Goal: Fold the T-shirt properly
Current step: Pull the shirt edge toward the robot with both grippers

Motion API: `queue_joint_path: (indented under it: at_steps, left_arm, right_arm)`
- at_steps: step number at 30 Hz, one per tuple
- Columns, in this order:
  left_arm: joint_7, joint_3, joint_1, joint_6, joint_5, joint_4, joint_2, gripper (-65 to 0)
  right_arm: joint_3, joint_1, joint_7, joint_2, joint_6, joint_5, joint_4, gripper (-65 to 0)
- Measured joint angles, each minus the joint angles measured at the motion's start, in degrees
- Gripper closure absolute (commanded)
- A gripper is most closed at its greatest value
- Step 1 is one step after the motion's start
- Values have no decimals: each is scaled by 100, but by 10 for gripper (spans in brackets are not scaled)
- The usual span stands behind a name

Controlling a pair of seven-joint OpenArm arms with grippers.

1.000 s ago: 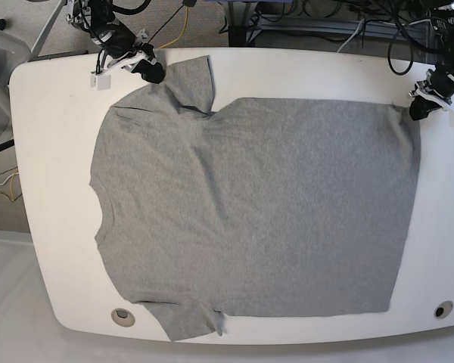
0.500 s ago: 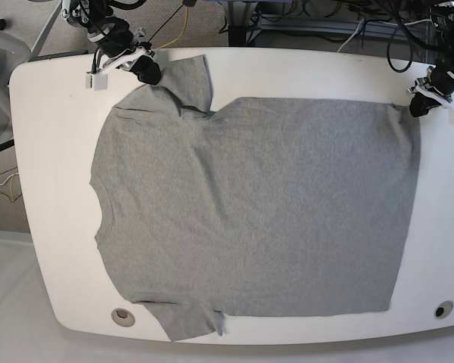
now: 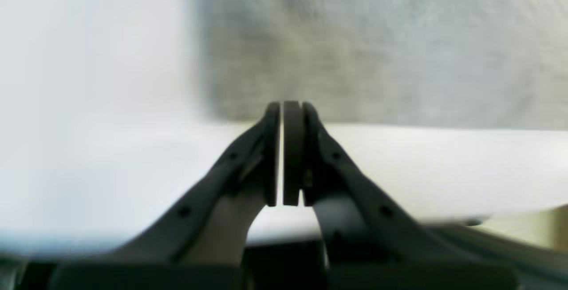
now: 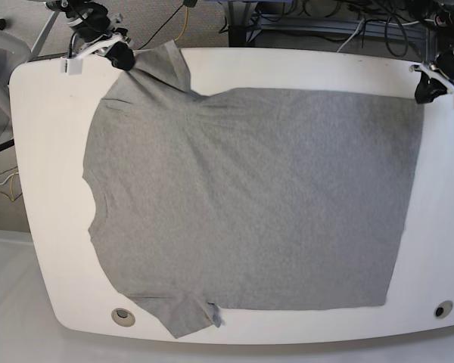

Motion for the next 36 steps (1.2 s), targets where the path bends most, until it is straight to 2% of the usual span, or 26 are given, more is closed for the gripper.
queue_joint_path:
  at_steps: [3,8,12,15,17,20,24,32,36]
  left_arm:
    - [107,-26,173,55,94,105,7,0]
    - [59,70,496,-52,-83,527,17,0]
    - [70,70,640,-26,-48,608,17,-5]
    - [87,136,479,70,-22,527,256,-5]
    - [160,223,452,20,-2,503,431,-5]
    - [291,278,466,-105,-76,509,562,-5]
    - [494,214,348,22,87,505,494,-5]
    - [1104,-35,57,-26,-13,507,483,-5]
    - [1147,-83,55,-22,35,503,474,-5]
  right_arm:
    - [61,-98,-46,31,-61,-66,50,0]
    - [175,-369,-116,39,52,267,474,0]
    - [210,-385,-153,44,-35,348,509,-4]
    - [74,-229,-149,-55,-116,286,321,-3]
    - [17,-162,-385,-133,-116,201,278,-3]
    - [7,-118,-555,-144,-39,407,289,-3]
    - [68,7,-761,-85,-103,422,273,-3]
    - [52,118,-824,-111,-101,446,264,-3]
    - [57,181,-820,-114,-98,413,251,-3]
